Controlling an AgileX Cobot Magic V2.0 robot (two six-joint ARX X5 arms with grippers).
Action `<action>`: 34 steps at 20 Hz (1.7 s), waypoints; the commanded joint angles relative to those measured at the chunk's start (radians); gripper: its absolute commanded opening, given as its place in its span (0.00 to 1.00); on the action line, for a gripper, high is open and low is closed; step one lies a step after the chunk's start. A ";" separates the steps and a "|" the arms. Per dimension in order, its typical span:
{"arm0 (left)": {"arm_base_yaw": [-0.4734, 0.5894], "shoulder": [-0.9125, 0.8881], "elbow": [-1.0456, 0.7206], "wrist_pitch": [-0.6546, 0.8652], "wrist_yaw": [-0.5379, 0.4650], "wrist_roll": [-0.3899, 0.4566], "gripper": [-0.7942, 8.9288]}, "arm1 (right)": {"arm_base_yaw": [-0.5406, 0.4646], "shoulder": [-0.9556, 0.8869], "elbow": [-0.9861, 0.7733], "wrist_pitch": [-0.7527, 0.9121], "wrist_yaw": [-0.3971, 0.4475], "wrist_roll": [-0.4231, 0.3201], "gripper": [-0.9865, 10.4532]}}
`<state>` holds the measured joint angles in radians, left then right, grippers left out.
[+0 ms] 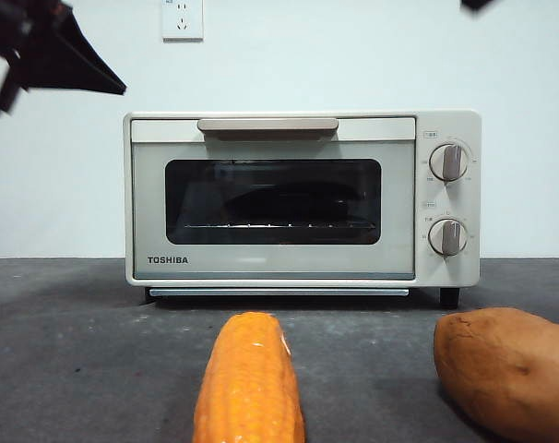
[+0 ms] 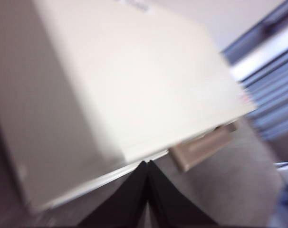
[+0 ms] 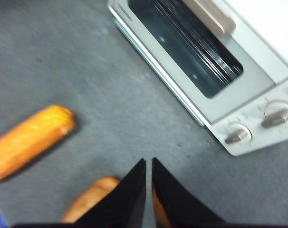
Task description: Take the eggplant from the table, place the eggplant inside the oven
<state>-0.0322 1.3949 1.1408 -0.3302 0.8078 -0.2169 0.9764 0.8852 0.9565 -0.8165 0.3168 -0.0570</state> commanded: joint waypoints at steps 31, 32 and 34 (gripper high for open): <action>-0.244 -0.807 -0.613 -0.022 -0.707 0.026 0.09 | -0.599 -0.024 -0.497 0.776 -0.414 0.057 0.09; -0.239 -0.850 -0.613 -0.037 -0.712 0.068 0.09 | -0.599 -0.024 -0.497 0.776 -0.414 0.057 0.09; -0.227 -0.966 -0.616 -0.050 -0.711 0.188 0.09 | -0.599 -0.024 -0.497 0.776 -0.414 0.057 0.09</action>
<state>-0.2569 0.4385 0.5201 -0.3916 0.1017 -0.1066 0.3729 0.8555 0.4534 -0.0521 -0.0952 -0.0097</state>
